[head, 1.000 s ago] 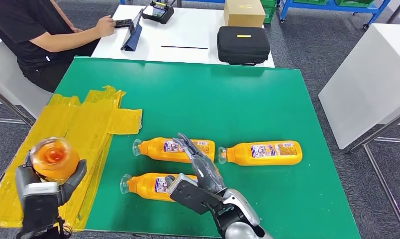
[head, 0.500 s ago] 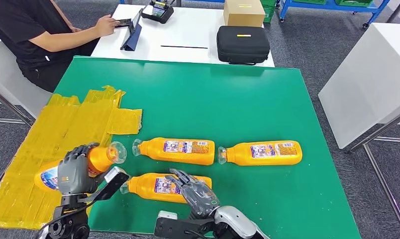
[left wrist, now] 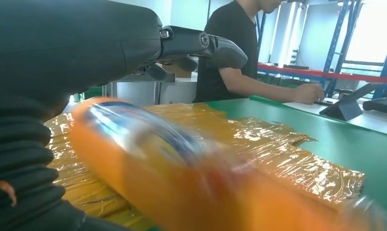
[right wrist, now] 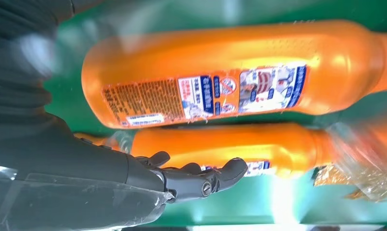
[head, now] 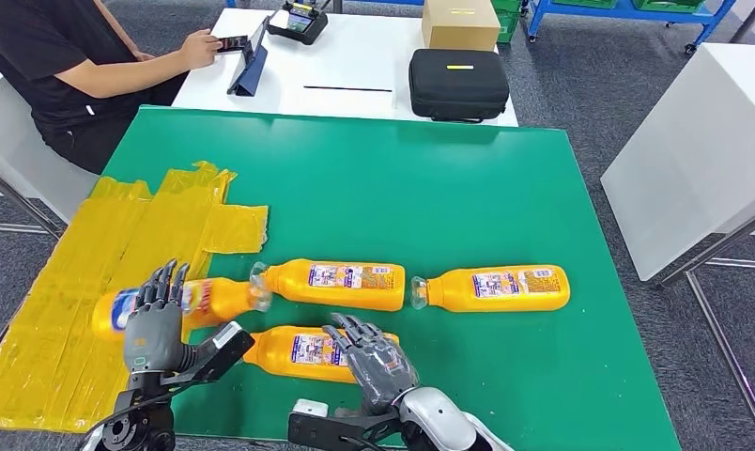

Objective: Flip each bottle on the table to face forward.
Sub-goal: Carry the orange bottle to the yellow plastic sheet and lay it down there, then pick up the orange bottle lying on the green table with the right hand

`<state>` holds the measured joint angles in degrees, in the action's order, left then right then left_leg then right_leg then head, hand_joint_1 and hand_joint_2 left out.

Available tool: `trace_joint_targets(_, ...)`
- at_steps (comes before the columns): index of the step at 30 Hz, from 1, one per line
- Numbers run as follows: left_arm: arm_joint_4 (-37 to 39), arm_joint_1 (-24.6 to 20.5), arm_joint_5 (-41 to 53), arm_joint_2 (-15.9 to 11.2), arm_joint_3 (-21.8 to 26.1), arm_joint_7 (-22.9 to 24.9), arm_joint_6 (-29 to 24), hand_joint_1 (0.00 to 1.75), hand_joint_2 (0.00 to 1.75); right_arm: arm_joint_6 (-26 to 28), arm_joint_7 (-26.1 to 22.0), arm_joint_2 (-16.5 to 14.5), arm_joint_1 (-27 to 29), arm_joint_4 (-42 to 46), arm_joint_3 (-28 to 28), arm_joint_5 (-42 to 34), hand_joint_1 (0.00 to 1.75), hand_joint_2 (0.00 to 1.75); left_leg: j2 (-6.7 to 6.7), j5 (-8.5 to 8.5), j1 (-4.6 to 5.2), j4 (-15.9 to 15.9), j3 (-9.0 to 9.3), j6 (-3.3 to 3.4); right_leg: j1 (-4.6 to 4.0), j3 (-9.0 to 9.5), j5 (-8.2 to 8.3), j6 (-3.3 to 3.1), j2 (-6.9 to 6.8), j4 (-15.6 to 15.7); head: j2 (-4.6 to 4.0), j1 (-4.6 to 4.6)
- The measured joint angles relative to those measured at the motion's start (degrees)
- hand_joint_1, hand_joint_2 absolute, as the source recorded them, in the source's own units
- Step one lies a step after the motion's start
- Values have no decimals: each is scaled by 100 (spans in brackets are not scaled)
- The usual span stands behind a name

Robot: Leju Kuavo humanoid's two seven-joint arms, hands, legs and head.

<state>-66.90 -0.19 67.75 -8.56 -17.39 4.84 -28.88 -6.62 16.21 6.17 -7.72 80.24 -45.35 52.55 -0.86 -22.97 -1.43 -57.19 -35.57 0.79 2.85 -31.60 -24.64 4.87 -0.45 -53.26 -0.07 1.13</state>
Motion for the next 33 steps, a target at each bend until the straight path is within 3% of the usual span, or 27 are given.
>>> trace_joint_targets(17,-244,105,-768,-40,-3,-73,228,0,0,-14,64,-295,-9,-425,221,344,0,175,0,0,0,0,0,0,0,-2,-1,-1,0,-1,0,0)
trace_joint_targets(25,-1046,299,-3659,66,81,-723,426,0,0,-80,108,-499,-144,-1343,338,382,0,175,-1,0,0,0,0,-1,0,-2,-1,-1,1,-1,0,-1)
trace_joint_targets(29,-1565,467,-4674,89,76,-1069,370,0,0,-53,105,-617,-338,-1883,396,445,4,175,-13,-6,0,1,17,-7,-2,-26,-7,-7,7,-1,0,-2)
trace_joint_targets(33,-2002,602,-5148,94,37,-1259,293,0,0,-218,37,-773,-564,-2440,399,490,175,175,-39,-22,-7,3,56,-26,-12,-28,-20,-25,29,0,0,0)
